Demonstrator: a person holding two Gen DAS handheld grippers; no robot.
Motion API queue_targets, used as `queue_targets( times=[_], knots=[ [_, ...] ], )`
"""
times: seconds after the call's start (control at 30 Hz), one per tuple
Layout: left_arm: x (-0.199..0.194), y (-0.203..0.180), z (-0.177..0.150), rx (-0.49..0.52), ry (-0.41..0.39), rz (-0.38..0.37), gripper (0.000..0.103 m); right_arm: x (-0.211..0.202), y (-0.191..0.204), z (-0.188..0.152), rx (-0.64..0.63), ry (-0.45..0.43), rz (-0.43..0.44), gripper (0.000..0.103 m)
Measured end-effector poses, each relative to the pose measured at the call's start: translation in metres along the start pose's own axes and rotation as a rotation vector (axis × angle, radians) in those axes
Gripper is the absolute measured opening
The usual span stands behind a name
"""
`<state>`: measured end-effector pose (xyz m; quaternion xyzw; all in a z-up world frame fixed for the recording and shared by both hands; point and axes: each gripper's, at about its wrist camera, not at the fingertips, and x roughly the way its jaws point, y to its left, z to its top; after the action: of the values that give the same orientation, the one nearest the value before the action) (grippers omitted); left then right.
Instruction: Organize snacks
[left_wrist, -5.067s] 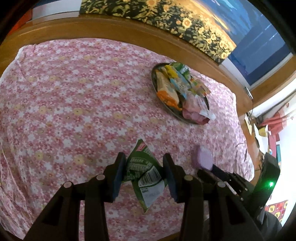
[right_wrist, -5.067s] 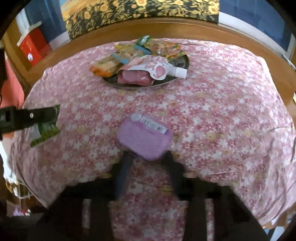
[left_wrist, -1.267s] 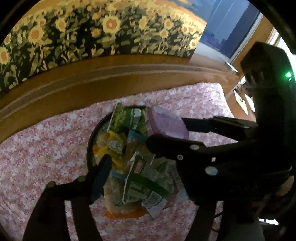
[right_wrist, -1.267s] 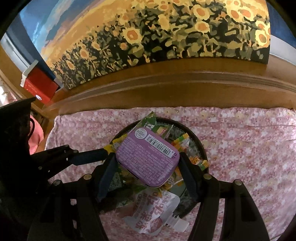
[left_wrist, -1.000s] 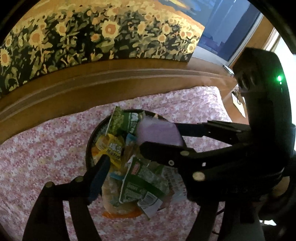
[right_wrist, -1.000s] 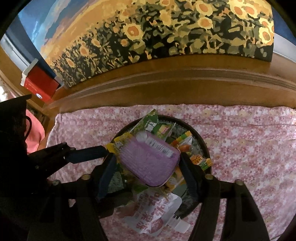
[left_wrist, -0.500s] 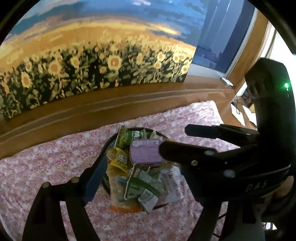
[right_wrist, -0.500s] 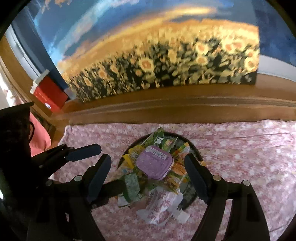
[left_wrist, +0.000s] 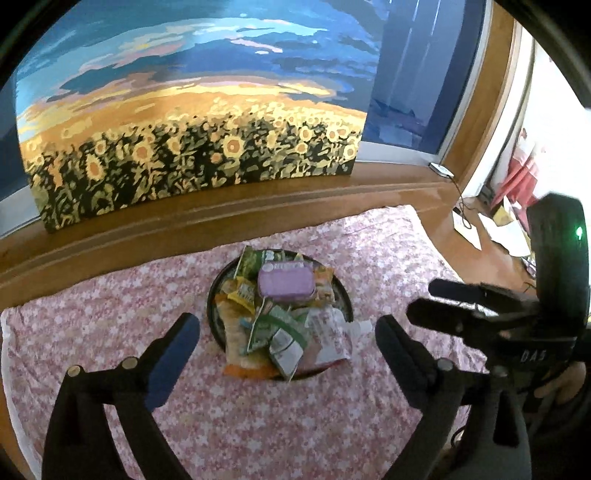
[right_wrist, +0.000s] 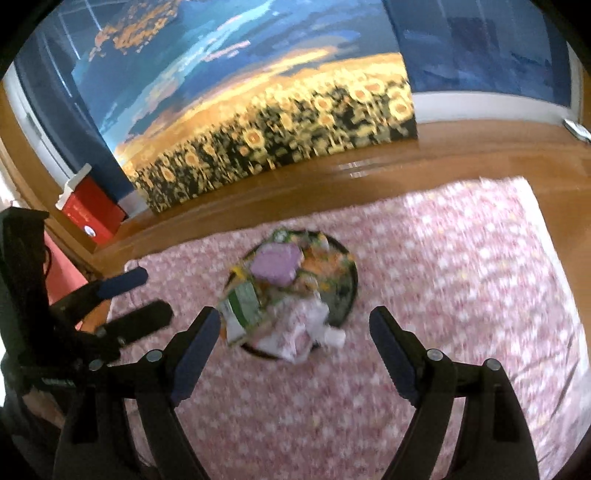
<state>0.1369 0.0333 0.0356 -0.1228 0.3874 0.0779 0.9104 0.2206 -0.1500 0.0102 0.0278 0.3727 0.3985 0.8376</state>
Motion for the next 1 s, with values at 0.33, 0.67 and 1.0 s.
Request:
queue_targets(
  times=[0.33, 0.67, 1.0],
  knots=[
    [0.0006, 0.0058, -0.0033, -0.015, 0.003, 0.004, 0.099, -0.0023, 0.0029, -0.0058, -0.015, 0.009, -0.012, 0.085],
    [0.0035, 0.0077, -0.0023, -0.025, 0.013, 0.010, 0.099, 0.0033, 0.0049, -0.0044, -0.021, 0.029, -0.008, 0.084],
    [0.0046, 0.0096, -0.0029, -0.031, 0.023, 0.009, 0.099, 0.0065, 0.0076, -0.0056, -0.025, 0.046, -0.007, 0.085]
  ],
)
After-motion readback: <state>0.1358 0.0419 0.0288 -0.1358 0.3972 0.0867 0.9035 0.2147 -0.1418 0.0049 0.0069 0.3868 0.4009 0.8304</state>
